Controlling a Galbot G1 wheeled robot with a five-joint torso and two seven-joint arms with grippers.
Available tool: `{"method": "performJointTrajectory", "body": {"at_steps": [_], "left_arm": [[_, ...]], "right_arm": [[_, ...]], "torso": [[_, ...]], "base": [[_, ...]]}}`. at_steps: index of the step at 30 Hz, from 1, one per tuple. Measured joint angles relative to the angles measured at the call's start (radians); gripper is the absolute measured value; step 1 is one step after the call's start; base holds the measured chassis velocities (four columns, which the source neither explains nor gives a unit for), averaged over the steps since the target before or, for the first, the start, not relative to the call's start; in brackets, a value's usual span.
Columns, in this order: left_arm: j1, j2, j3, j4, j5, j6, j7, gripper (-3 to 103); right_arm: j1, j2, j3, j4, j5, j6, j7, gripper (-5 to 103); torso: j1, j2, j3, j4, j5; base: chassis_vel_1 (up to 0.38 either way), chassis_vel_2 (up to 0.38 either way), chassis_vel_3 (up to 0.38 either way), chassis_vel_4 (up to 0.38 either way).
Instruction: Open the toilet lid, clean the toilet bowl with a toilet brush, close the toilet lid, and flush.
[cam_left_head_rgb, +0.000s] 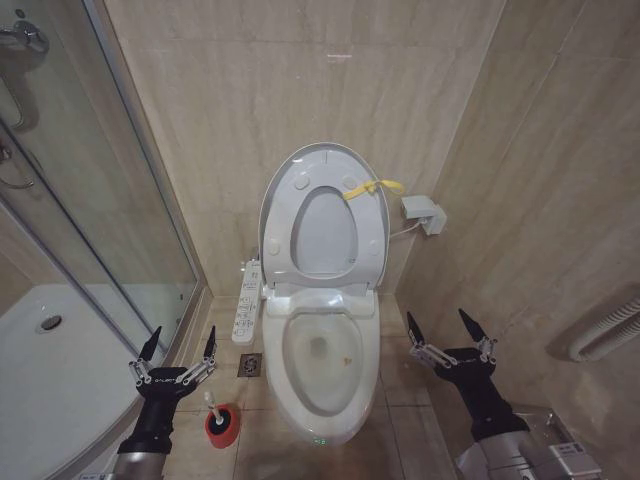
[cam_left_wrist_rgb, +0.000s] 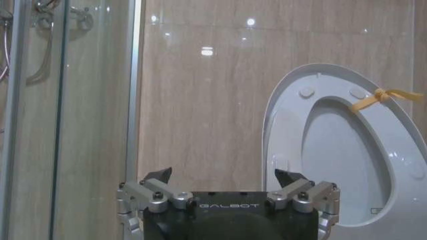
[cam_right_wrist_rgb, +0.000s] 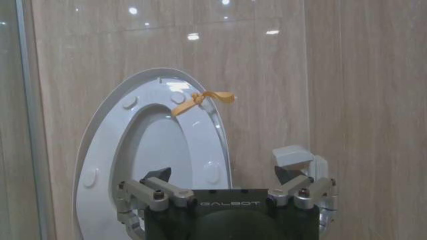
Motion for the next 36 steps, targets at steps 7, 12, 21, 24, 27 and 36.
{"method": "performJointTrajectory", "body": {"at_steps": [7,12,21,24,27,36], "left_arm": [[0.0,0.0,0.0,0.0,0.0,0.0,0.0,100],[0.0,0.0,0.0,0.0,0.0,0.0,0.0,100],[0.0,0.0,0.0,0.0,0.0,0.0,0.0,100],[0.0,0.0,0.0,0.0,0.0,0.0,0.0,100],[0.0,0.0,0.0,0.0,0.0,0.0,0.0,100],[0.0,0.0,0.0,0.0,0.0,0.0,0.0,100]], "right_arm": [[0.0,0.0,0.0,0.0,0.0,0.0,0.0,100],[0.0,0.0,0.0,0.0,0.0,0.0,0.0,100],[0.0,0.0,0.0,0.0,0.0,0.0,0.0,100],[0.0,0.0,0.0,0.0,0.0,0.0,0.0,100],[0.0,0.0,0.0,0.0,0.0,0.0,0.0,100],[0.0,0.0,0.0,0.0,0.0,0.0,0.0,100]], "torso": [[0.0,0.0,0.0,0.0,0.0],[0.0,0.0,0.0,0.0,0.0],[0.0,0.0,0.0,0.0,0.0],[0.0,0.0,0.0,0.0,0.0],[0.0,0.0,0.0,0.0,0.0],[0.0,0.0,0.0,0.0,0.0]], "base": [[0.0,0.0,0.0,0.0],[0.0,0.0,0.0,0.0],[0.0,0.0,0.0,0.0],[0.0,0.0,0.0,0.0],[0.0,0.0,0.0,0.0],[0.0,0.0,0.0,0.0]]}}
